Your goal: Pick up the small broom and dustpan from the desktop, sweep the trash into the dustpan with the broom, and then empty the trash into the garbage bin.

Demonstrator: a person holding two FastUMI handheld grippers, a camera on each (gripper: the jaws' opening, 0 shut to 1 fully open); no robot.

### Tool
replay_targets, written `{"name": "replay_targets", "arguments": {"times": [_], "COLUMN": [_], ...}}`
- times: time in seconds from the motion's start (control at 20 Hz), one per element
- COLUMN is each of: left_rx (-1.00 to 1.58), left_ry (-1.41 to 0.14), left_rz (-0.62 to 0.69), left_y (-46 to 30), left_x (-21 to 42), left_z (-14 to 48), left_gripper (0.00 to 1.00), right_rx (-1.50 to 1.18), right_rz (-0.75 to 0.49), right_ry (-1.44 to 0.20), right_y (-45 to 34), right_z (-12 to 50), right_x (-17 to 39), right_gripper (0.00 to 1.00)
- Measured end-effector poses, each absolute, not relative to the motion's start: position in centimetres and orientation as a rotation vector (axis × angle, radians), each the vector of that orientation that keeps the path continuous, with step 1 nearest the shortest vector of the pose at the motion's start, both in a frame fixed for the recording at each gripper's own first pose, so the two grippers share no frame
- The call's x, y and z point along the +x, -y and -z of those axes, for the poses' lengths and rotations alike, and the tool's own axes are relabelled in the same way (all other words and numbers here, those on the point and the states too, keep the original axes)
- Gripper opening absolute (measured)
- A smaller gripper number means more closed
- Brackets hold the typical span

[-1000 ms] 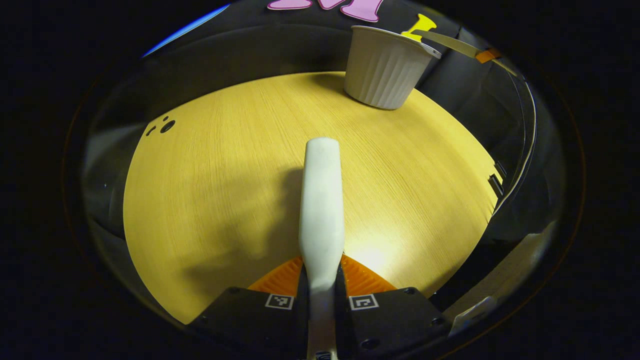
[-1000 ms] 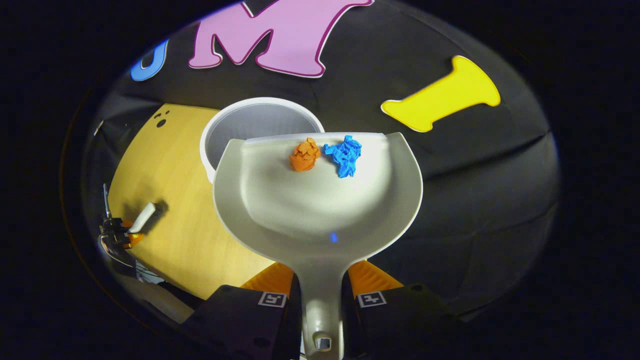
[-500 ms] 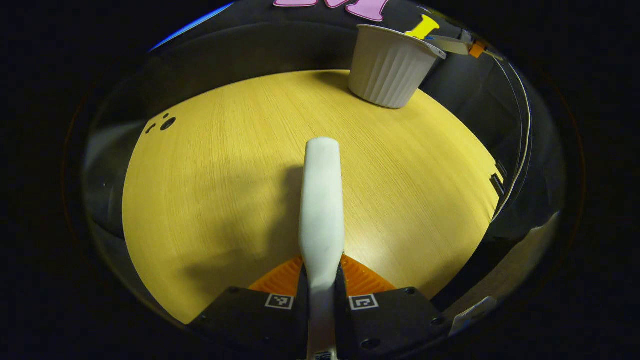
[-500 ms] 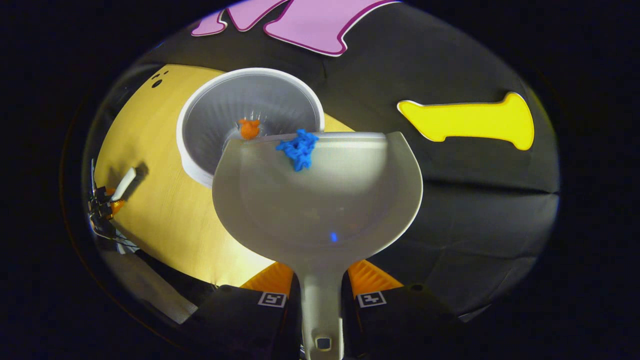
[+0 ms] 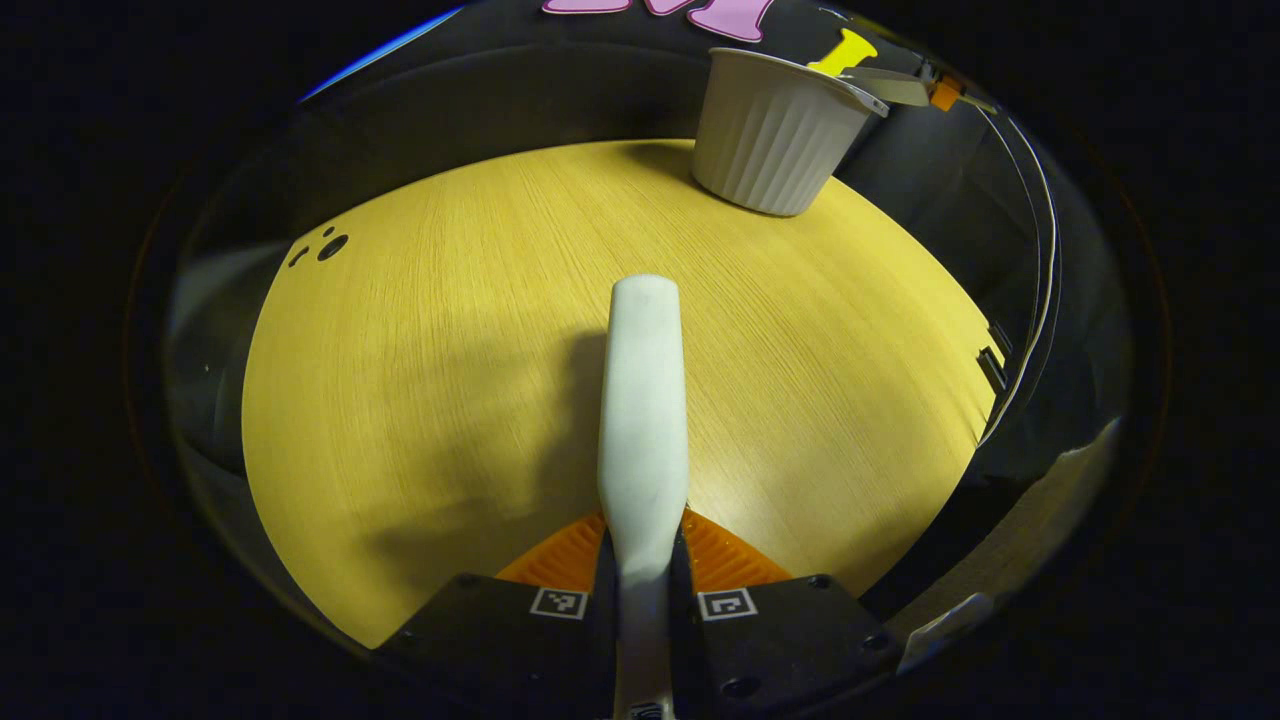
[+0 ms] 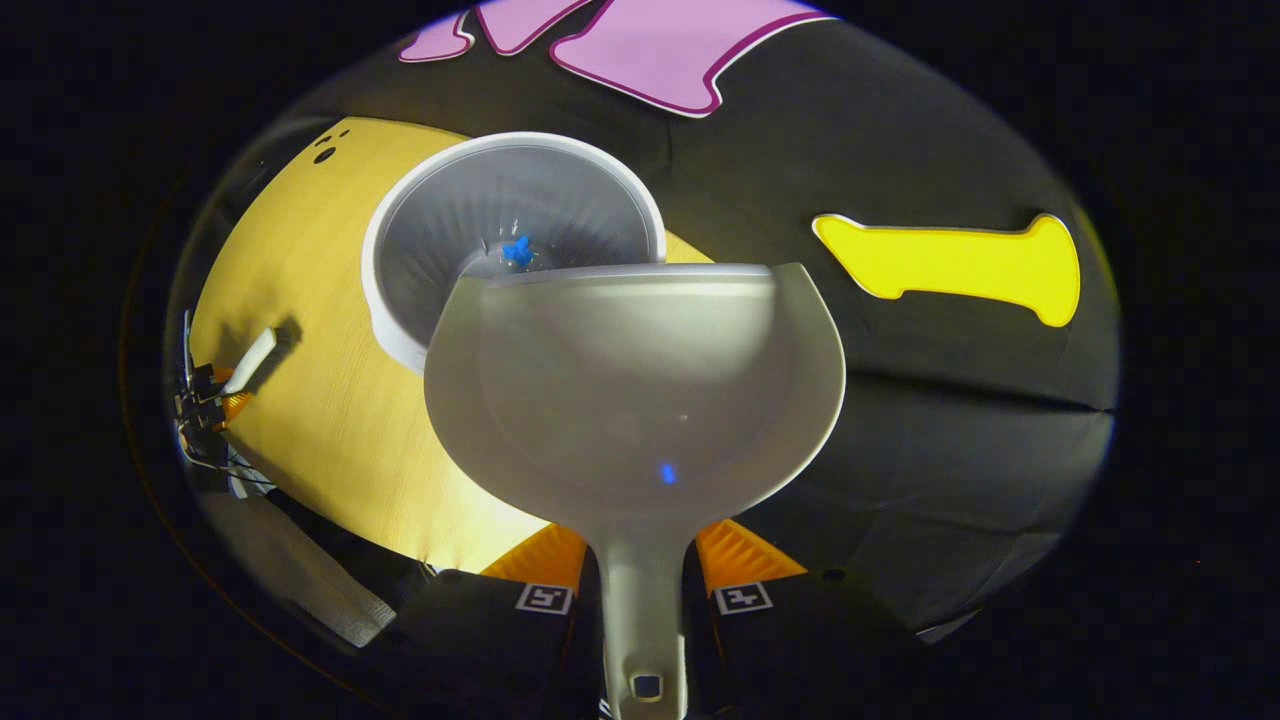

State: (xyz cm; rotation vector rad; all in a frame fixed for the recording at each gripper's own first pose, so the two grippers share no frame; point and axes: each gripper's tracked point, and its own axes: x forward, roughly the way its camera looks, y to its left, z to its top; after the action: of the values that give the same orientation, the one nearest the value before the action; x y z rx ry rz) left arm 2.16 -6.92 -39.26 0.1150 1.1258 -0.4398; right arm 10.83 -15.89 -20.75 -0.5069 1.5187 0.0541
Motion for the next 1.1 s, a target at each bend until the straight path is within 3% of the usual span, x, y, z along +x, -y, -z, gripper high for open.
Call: {"name": "replay_targets", "arguments": {"times": [0.4,0.65,1.1], "left_rx": [0.127,0.141,0.176], "left_ry": [-1.121,-1.116,-1.115], "left_rz": [0.405,0.383,0.337], "left_y": [7.2,7.3,7.4], "left_x": [1.8,1.7,1.5], "left_z": [39.3,39.2,39.4], "left_gripper": [0.26,0.26,0.25], "right_rx": [-0.375,-0.334,-0.242], "right_rz": [-0.101,-0.163,-0.345], "right_ry": [-1.386,-1.295,-1.304], "right_y": [14.9,12.7,3.7], "right_z": [17.2,14.9,20.6], "right_x": [8.9,4.1,-6.7], "right_gripper": [0.37,0.37,0.36]}}
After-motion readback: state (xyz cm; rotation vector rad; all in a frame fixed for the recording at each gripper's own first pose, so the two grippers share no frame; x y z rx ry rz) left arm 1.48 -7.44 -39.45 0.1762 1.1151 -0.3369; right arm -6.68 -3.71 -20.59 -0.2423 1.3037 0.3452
